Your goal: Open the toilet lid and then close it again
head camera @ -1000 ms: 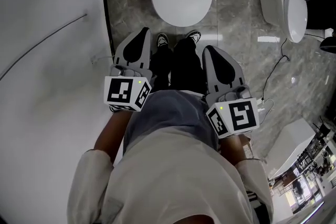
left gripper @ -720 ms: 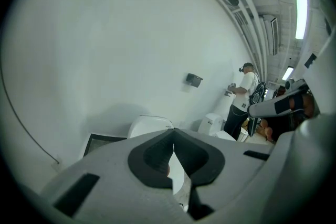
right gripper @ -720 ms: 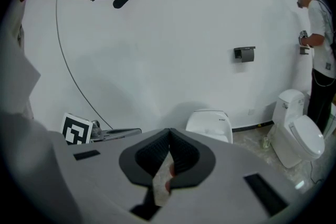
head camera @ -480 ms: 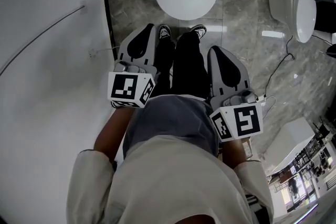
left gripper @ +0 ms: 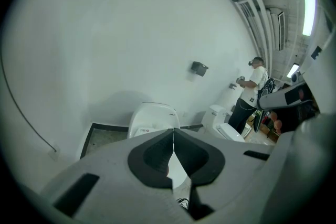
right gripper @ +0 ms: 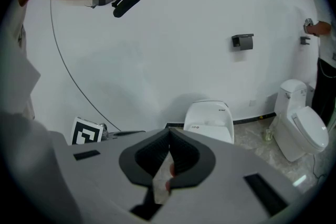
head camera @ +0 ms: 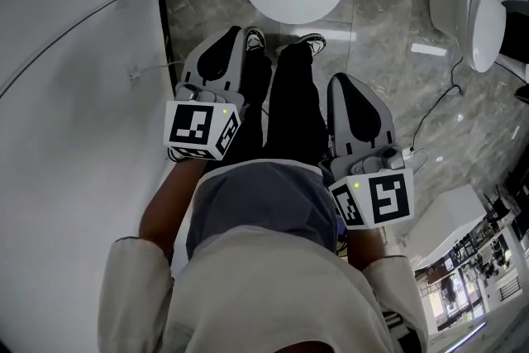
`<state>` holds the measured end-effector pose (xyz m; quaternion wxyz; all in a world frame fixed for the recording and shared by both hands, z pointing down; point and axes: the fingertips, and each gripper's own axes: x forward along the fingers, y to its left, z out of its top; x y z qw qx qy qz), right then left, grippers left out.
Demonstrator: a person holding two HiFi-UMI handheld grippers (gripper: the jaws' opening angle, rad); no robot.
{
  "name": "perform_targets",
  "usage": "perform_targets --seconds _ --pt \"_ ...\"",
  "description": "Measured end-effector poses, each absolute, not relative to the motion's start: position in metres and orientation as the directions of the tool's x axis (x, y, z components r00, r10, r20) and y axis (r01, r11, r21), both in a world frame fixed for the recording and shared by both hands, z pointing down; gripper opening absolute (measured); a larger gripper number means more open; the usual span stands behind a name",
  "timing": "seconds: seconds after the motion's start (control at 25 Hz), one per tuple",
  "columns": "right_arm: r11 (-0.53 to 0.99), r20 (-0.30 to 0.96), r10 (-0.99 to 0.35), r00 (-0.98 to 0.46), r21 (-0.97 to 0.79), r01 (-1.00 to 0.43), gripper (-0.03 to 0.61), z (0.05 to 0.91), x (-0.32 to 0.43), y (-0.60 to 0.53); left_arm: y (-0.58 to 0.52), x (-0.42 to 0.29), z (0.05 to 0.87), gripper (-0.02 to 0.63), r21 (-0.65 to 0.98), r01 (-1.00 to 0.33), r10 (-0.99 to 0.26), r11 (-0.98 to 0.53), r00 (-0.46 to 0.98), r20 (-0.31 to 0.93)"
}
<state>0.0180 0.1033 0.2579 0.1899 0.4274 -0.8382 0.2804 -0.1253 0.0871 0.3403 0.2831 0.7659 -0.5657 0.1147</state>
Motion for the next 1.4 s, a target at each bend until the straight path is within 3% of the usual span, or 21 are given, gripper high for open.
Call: perform_targets --seconds 1.4 --pt "0.473 0.664 -0.486 -0.568 -0.347 -0.810 0.011 0.374 0.021 0.105 0.086 -0.127 0.566 0.008 0.366 -0.931 -0.670 -0.016 0.281 0.687"
